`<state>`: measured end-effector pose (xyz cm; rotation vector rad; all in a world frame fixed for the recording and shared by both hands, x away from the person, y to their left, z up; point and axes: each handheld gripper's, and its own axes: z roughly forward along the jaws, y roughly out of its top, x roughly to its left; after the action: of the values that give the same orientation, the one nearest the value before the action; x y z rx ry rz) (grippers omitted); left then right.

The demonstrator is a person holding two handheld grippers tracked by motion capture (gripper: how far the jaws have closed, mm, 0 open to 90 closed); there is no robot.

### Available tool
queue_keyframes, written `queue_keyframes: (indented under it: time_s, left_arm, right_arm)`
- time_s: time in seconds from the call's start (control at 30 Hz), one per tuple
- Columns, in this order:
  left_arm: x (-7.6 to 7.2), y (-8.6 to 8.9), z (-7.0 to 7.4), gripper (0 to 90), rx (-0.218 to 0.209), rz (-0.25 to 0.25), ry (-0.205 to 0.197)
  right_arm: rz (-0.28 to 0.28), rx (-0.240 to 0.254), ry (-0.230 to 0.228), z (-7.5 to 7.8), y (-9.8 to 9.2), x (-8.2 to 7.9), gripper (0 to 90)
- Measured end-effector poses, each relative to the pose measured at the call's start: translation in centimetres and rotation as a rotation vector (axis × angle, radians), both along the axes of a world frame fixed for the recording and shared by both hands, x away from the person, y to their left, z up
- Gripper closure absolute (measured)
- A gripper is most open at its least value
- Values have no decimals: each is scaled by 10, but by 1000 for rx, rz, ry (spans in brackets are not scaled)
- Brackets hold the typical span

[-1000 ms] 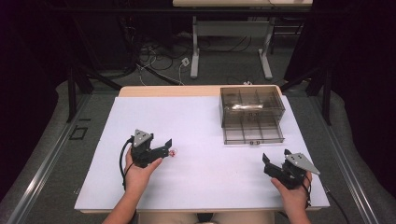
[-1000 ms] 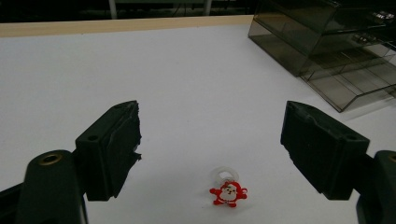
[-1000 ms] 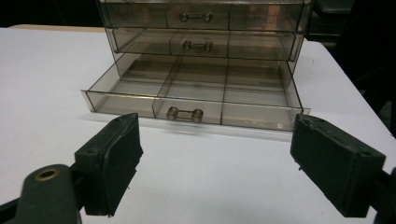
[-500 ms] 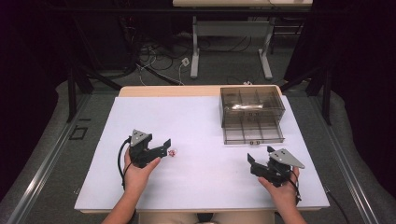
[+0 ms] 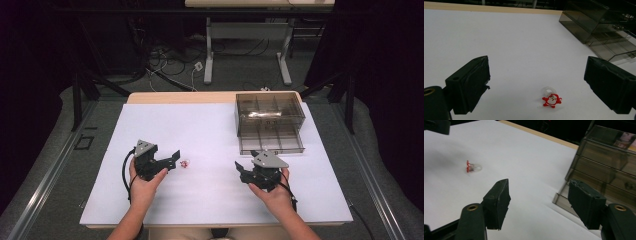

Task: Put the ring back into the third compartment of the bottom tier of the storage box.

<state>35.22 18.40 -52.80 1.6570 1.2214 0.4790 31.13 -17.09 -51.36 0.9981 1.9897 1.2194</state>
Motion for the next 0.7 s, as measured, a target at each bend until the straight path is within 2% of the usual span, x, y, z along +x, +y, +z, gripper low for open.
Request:
queue_keyframes:
  time_s: [0.1, 0.33, 0.6, 0.7]
  left_arm:
    - [-1, 2, 1, 57, -4, 6, -5]
    - [-1, 10, 1, 57, -24, 24, -8]
    - [-2, 13, 2, 27, -25, 17, -28]
    - [-2, 12, 2, 4, -25, 16, -31]
  right_arm:
    - [29, 11, 32, 4, 9, 4, 361]
    - [77, 19, 63, 9, 28, 14, 411]
    - [103, -6, 130, 13, 49, 26, 399]
    - [114, -11, 127, 14, 54, 29, 392]
